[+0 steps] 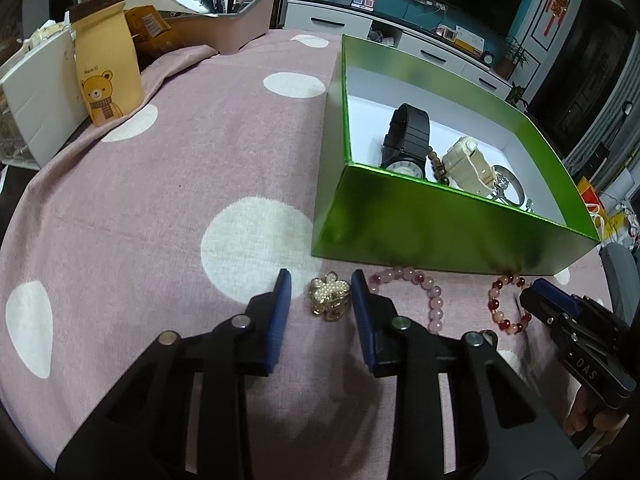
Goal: Organize jewelry
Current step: 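Grasp the gold flower brooch with the left gripper while the right grasps the red-and-white bead bracelet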
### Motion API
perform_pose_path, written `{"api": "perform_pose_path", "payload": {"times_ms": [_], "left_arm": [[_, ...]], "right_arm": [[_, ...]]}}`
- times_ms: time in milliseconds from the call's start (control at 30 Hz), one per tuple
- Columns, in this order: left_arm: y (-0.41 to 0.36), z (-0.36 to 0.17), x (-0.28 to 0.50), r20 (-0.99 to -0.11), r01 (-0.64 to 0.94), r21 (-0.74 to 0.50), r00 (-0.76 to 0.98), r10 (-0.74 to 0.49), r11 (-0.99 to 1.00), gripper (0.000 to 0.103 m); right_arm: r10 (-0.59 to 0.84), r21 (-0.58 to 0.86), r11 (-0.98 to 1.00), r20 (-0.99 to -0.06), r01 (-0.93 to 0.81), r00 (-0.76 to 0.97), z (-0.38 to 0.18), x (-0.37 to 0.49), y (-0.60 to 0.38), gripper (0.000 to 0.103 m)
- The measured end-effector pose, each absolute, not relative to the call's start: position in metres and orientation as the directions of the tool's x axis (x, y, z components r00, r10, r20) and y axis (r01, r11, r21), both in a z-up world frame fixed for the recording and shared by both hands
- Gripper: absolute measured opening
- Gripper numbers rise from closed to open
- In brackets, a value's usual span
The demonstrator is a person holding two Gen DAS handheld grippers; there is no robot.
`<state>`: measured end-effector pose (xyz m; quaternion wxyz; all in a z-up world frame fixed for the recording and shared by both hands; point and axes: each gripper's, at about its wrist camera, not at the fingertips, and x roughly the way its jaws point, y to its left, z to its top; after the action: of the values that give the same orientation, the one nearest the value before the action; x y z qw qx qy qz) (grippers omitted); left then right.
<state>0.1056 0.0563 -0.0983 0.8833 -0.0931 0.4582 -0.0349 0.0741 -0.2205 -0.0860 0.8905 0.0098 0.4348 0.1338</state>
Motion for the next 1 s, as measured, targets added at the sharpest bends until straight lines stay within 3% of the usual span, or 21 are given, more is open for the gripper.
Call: {"api": "perform_pose_path", "payload": {"times_ms": [133, 300, 1000], "left_arm": [[0.055, -0.099, 0.106, -0.800, -0.015, -0.180, 0.584, -0.137, 0.984, 0.022], [0.056, -0.100, 0.103, -0.796, -0.013, -0.185, 0.589, -0.142, 0.983, 0.021], [0.048, -0.083, 0.084, -0.791, 0.013, -0.187, 0.591, -0.159, 0.982, 0.021]], "right_arm": [[0.217, 0.097, 0.969, -0.773, -0.227, 0.596, -0.087, 0.075, -0.218, 0.021], [0.212, 0.092, 0.970, -0.772, -0.226, 0.599, -0.087, 0.075, -0.219, 0.008], [0.267, 0.106, 0.957, -0.691, -0.271, 0.672, -0.049, 0.048, -0.224, 0.007]]}}
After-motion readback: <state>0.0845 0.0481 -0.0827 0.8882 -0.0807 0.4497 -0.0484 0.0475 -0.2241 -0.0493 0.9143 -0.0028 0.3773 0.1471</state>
